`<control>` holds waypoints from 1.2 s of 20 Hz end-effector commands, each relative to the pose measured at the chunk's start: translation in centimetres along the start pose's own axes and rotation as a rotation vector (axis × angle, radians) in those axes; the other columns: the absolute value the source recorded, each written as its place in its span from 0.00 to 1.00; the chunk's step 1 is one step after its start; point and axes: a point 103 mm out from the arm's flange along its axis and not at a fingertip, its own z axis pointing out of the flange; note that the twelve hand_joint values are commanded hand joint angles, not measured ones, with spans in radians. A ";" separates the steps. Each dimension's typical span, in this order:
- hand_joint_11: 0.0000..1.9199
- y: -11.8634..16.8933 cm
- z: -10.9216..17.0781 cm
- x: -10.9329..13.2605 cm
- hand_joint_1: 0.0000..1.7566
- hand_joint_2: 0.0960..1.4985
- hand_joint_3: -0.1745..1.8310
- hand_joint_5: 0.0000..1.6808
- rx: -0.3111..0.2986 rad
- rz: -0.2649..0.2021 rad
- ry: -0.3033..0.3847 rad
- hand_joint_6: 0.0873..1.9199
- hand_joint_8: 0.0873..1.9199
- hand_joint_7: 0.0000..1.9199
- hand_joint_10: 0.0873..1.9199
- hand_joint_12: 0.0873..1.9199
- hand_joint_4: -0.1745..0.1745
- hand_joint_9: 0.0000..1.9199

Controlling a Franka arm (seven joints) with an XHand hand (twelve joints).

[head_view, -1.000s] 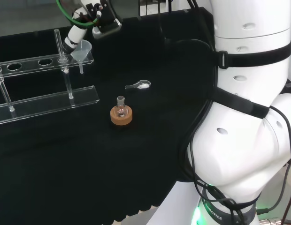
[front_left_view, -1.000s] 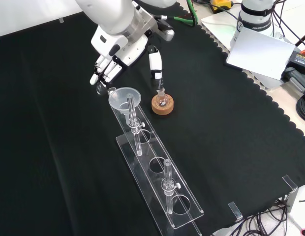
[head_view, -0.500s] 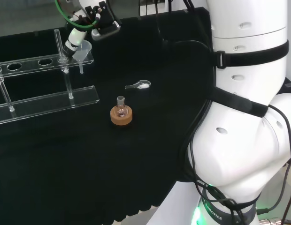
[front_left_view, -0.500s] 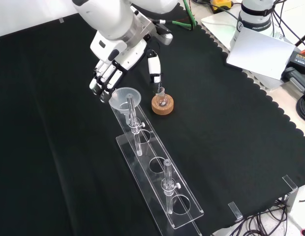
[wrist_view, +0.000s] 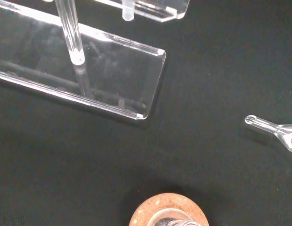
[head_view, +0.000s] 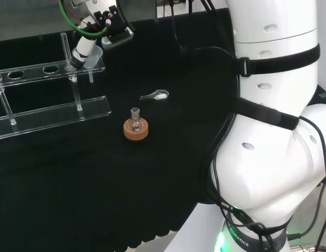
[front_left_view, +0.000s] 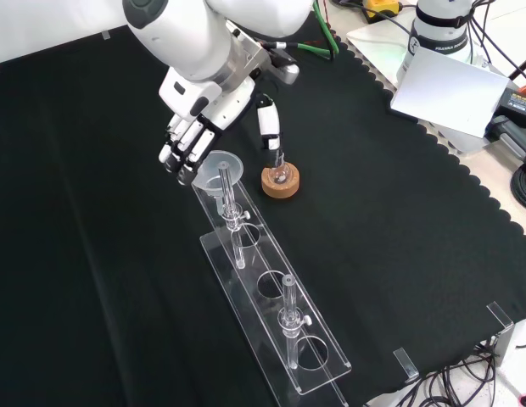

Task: Pick up the funnel from the transparent funnel stand.

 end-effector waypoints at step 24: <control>0.05 2.7 1.3 -0.9 0.31 0.47 0.10 0.00 0.007 -0.006 -0.027 0.00 0.00 0.00 0.00 0.82 0.71 0.05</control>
